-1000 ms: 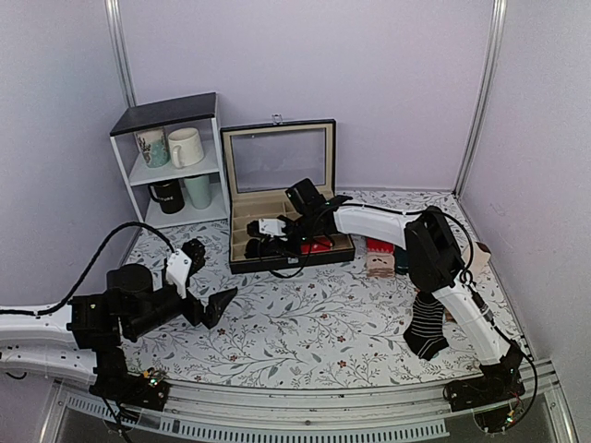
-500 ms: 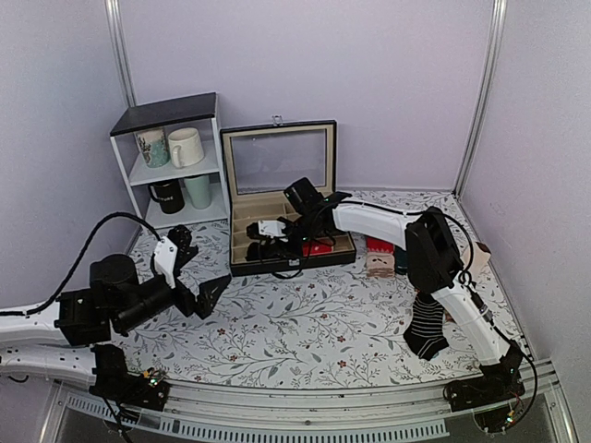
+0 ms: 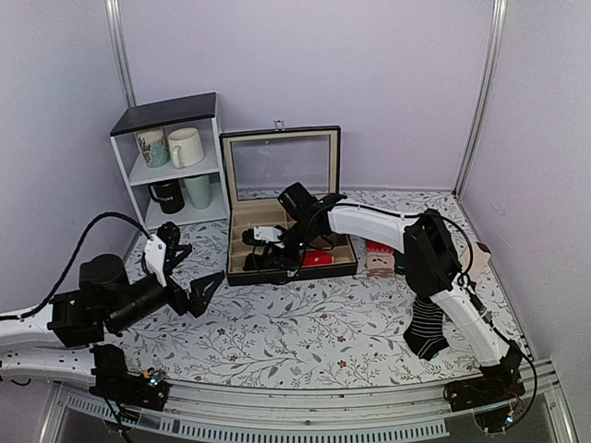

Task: Roll the socks
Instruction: Move the storage box to the center of the board, then place a pair of socks in the storage box.

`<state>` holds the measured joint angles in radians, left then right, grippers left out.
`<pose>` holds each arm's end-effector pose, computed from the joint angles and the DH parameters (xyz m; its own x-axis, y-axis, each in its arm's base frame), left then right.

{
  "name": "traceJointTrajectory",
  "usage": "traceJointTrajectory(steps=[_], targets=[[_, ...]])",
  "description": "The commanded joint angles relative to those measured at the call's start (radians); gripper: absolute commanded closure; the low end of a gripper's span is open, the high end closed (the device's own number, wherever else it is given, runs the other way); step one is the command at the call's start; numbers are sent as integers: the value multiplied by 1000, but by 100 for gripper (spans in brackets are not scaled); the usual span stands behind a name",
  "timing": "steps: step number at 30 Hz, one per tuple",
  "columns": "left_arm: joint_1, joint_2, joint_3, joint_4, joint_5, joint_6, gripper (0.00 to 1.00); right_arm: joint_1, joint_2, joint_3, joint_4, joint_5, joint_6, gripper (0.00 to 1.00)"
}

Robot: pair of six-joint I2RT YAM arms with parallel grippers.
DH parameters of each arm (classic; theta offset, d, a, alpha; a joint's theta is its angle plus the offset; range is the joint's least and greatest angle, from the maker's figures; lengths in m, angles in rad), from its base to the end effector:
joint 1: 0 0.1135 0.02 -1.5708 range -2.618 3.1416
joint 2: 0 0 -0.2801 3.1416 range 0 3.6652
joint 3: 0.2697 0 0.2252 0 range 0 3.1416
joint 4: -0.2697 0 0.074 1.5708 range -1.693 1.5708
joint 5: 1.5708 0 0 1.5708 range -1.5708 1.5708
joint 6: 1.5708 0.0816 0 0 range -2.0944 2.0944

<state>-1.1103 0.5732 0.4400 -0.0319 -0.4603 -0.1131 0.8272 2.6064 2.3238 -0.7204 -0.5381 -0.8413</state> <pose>0.1004 -0.1208 0.2719 -0.1412 0.0571 -0.9883 0.5958 0.8022 -0.0388 0.3507 0.4431 0.1320 0.2299 -0.6957 -0.6805 -0.9711 -0.2104 -0.1129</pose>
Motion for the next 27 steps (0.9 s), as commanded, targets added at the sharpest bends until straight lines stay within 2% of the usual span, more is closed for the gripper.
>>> traceJointTrajectory(steps=[1,5,9,16,27], targets=[[17,31,11,-21,5,0,0,46,107,-38,-181,7,40,66],[17,53,18,-6,5,16,0,46,112,-37,-178,22,62,56],[17,72,26,0,0,32,1,45,119,-34,-179,40,71,50],[18,74,16,6,-4,41,0,44,96,-32,-106,35,103,47],[18,82,14,8,-6,42,0,36,-33,-34,9,-44,136,45]])
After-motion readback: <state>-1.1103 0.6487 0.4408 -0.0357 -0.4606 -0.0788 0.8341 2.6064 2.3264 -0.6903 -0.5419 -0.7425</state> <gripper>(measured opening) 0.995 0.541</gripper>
